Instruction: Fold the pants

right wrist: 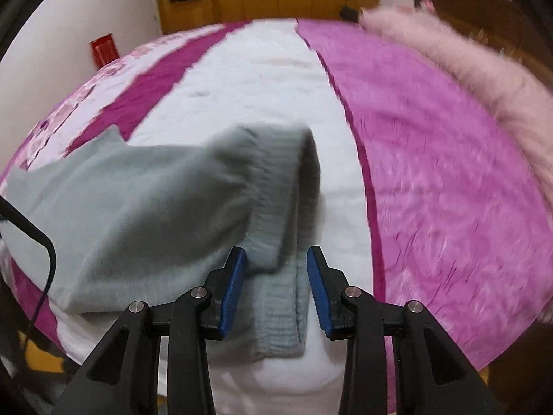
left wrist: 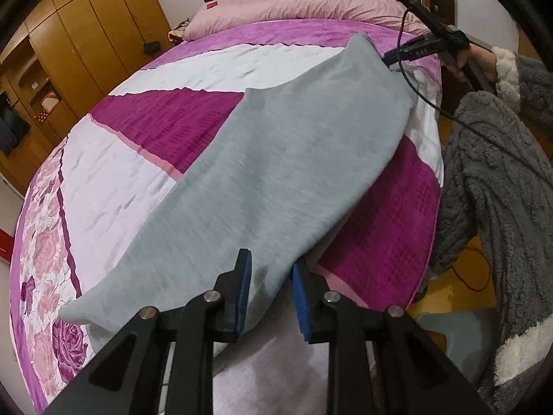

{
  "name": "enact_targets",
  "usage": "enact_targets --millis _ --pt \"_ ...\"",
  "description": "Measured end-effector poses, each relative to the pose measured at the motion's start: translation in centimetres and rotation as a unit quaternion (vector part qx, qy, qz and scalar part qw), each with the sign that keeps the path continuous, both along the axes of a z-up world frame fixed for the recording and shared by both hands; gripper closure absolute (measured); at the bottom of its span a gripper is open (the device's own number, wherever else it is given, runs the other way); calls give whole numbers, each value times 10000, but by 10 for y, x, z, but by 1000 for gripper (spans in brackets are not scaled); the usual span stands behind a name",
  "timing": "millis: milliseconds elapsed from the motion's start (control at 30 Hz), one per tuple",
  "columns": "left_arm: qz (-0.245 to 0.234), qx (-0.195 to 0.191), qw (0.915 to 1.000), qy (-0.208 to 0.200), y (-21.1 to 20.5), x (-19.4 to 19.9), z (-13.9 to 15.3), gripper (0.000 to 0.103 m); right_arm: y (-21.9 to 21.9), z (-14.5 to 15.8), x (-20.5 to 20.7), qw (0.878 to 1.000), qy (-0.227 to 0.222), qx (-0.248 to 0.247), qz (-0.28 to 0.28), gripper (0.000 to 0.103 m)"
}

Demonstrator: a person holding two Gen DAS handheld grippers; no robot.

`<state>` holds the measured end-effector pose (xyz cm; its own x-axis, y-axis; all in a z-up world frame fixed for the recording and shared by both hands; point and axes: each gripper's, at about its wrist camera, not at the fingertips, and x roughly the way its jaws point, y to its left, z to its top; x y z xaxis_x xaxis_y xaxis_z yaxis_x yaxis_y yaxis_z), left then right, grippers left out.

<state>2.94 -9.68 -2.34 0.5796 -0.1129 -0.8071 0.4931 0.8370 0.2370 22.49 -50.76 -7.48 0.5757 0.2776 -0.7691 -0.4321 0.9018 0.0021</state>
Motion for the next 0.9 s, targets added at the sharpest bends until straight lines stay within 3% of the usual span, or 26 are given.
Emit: enact_targets --millis 100,233,267,333,500,733,900 --pt "-59 -30 10000 48 1 0 -1 78 6 3 -4 9994 -79 96 324 68" --pt "-86 -162 9997 134 1 0 0 78 6 -16 13 9986 516 -42 56 68" --pt "-136 -245 9995 175 1 -1 1 85 4 -14 13 9988 489 35 44 80" --pt "-163 -368 9990 203 3 -3 5 100 0 -8 12 9984 508 249 72 83" --pt "-116 -662 9974 251 9 1 20 100 -5 17 13 9989 378 273 65 83" --pt "88 -193 9990 -393 24 35 46 101 0 54 32 9999 88 88 110 84" --pt "191 -128 9961 -857 45 64 96 101 7 94 52 9993 -236 276 128 85"
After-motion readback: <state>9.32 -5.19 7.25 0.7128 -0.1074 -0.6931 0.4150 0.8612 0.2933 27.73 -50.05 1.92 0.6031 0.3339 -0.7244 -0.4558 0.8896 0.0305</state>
